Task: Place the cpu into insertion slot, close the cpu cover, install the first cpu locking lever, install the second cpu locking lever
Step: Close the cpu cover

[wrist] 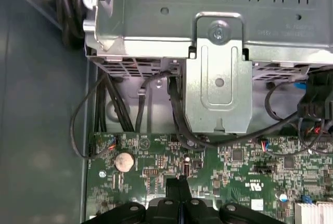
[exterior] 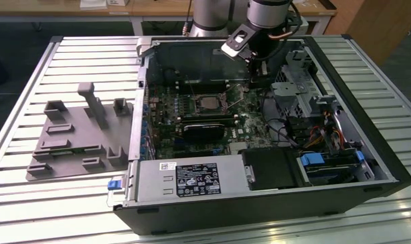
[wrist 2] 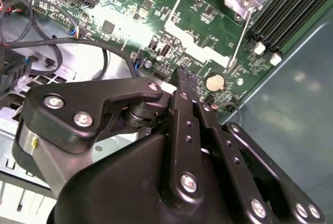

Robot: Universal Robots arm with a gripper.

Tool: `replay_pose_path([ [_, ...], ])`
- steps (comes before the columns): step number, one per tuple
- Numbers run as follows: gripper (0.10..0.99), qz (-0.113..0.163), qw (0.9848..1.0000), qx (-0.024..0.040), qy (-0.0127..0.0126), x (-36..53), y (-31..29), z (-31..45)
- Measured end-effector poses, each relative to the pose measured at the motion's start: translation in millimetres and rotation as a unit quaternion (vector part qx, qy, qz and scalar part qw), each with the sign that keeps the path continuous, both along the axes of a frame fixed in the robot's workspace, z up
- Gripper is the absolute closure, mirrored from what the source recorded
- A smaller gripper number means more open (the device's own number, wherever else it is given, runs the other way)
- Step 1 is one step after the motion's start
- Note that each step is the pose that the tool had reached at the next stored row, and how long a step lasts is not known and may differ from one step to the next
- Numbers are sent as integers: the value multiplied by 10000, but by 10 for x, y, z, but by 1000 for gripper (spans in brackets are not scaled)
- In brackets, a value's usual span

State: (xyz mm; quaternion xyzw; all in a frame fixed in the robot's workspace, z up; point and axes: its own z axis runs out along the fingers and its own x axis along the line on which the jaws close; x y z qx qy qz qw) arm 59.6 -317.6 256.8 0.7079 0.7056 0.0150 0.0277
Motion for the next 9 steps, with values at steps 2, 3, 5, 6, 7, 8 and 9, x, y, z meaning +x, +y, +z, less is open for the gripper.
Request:
replay_pose_path([
  [2, 984, 0, 10000, 0, 7, 8, 0, -24],
  [3, 984, 0, 10000, 0, 11, 12, 0, -36],
  [5, 984, 0, 10000, 0, 24, 17, 0, -65],
  [6, 984, 0, 10000, 0, 33, 18, 0, -81],
  [7, 984, 0, 10000, 1, 43, 19, 0, -99],
  [8, 984, 0, 10000, 0, 53, 20, 0, -117],
  [9, 984, 0, 10000, 0, 63, 19, 0, -135],
])
